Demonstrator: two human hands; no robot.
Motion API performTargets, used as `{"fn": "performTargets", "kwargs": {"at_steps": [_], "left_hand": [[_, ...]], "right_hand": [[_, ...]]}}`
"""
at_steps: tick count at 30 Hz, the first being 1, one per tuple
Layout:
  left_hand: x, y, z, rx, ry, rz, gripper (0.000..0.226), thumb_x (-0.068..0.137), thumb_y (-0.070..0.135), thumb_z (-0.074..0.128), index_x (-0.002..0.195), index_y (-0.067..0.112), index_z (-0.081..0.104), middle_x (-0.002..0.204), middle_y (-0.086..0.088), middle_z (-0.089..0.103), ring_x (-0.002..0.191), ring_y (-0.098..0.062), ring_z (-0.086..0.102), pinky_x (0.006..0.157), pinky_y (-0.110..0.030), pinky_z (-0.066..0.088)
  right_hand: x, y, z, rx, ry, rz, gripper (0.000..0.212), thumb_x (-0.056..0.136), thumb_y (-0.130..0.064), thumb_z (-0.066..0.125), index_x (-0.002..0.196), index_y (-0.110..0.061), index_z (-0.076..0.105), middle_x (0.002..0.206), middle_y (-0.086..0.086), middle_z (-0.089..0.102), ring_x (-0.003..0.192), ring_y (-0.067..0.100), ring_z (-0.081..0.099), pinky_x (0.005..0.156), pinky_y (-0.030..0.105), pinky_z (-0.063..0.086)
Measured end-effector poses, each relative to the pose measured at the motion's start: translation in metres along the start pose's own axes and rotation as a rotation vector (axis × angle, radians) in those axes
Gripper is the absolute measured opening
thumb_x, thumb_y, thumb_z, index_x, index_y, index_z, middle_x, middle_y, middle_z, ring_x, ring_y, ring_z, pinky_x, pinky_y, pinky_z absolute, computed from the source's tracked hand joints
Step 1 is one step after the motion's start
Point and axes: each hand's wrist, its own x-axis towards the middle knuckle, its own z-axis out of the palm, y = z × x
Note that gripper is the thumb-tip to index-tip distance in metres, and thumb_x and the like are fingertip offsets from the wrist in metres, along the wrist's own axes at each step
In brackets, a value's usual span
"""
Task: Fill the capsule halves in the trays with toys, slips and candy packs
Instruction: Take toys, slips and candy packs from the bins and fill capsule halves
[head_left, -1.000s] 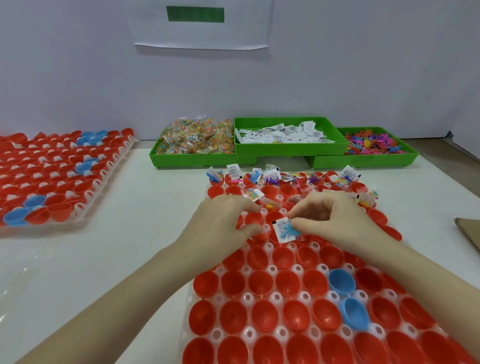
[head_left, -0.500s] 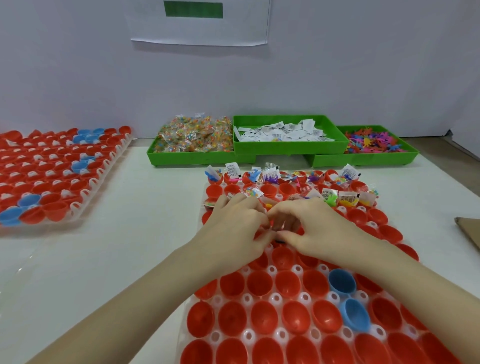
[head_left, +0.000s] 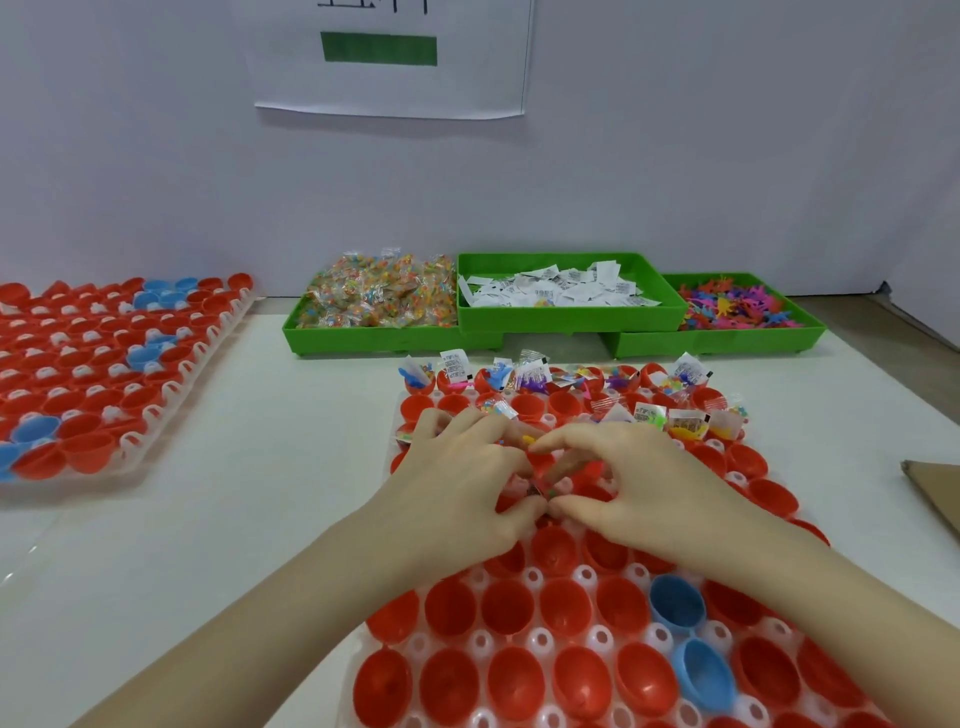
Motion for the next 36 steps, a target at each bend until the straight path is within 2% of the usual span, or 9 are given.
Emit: {"fn": "performTargets", "kwargs": {"at_steps": [5,8,10,15,20,23,28,31,36], "left_hand": [[0.008,-0.013,-0.019,-0.204,0.261,-0.012,0.05,0.072,0.064,0.035,0.095,0.036,0.07,0.099,0.02,0.062,0.099,0.004,0.05,0.085,-0.024,0.023],[0.025,-0.048,-0.026,-0.298,0.427,-0.114,0.035,0.077,0.053,0.047,0.075,0.026,0.07,0.075,0.018,0.062,0.076,-0.001,0.056,0.081,-0.033,0.036],[0.044,-0.077,-0.027,-0.324,0.444,-0.25,0.023,0.084,0.039,0.058,0.081,0.02,0.07,0.077,0.015,0.061,0.074,-0.005,0.055,0.076,-0.03,0.039],[0.089,-0.146,-0.01,-0.216,0.237,-0.601,0.035,0.094,0.034,0.045,0.108,0.008,0.065,0.113,-0.009,0.063,0.1,-0.025,0.057,0.082,-0.034,0.043],[0.115,-0.165,0.005,0.042,0.063,-0.669,0.036,0.092,0.047,0.045,0.073,0.018,0.055,0.08,-0.001,0.058,0.078,-0.02,0.054,0.062,-0.029,0.041],[0.122,-0.17,0.01,-0.073,0.204,-0.688,0.019,0.087,0.031,0.061,0.09,0.013,0.067,0.091,-0.001,0.063,0.087,-0.021,0.057,0.074,-0.035,0.048],[0.122,-0.173,0.012,-0.2,0.377,-0.684,0.012,0.085,0.021,0.064,0.075,0.015,0.067,0.084,-0.008,0.067,0.082,-0.026,0.057,0.069,-0.034,0.042],[0.121,-0.176,0.012,-0.123,0.442,-0.677,0.017,0.088,0.025,0.06,0.085,0.009,0.067,0.087,-0.01,0.065,0.084,-0.03,0.057,0.066,-0.034,0.038],[0.117,-0.181,0.013,-0.212,0.551,-0.683,0.018,0.092,0.022,0.054,0.093,0.005,0.06,0.083,-0.015,0.066,0.08,-0.035,0.059,0.071,-0.042,0.045]], "right_hand": [[0.003,0.016,-0.042,0.111,0.072,0.021,0.024,0.066,-0.047,0.066,0.089,-0.042,0.065,0.078,-0.026,0.067,0.076,-0.008,0.06,0.064,0.008,0.043],[0.024,0.066,-0.07,0.207,0.406,0.109,0.004,0.072,-0.028,0.069,0.074,-0.025,0.071,0.063,-0.014,0.068,0.062,-0.008,0.059,0.057,0.003,0.039],[0.043,0.115,-0.082,0.127,0.565,0.262,0.007,0.08,-0.016,0.067,0.073,-0.014,0.068,0.073,-0.001,0.07,0.065,-0.001,0.058,0.059,0.009,0.039],[0.087,0.214,-0.09,-0.223,0.294,0.637,0.036,0.092,-0.03,0.052,0.119,-0.007,0.059,0.121,0.015,0.061,0.109,0.031,0.056,0.089,0.036,0.044],[0.112,0.243,-0.083,-0.225,0.109,0.806,0.065,0.089,-0.042,0.054,0.141,-0.01,0.033,0.144,0.014,0.038,0.127,0.031,0.041,0.102,0.035,0.035],[0.119,0.246,-0.083,-0.107,0.258,0.802,0.065,0.075,-0.026,0.075,0.129,-0.003,0.049,0.132,0.017,0.051,0.119,0.032,0.049,0.097,0.036,0.038],[0.113,0.247,-0.086,-0.167,0.445,0.706,0.017,0.076,-0.015,0.074,0.088,-0.002,0.073,0.086,0.012,0.07,0.073,0.023,0.054,0.063,0.028,0.037],[0.111,0.246,-0.088,-0.212,0.549,0.701,0.012,0.077,-0.017,0.073,0.08,-0.005,0.074,0.078,0.014,0.069,0.073,0.027,0.056,0.065,0.03,0.038],[0.116,0.251,-0.092,-0.11,0.738,0.722,0.018,0.085,-0.014,0.06,0.094,0.002,0.066,0.087,0.023,0.067,0.089,0.034,0.061,0.083,0.041,0.045]]}}
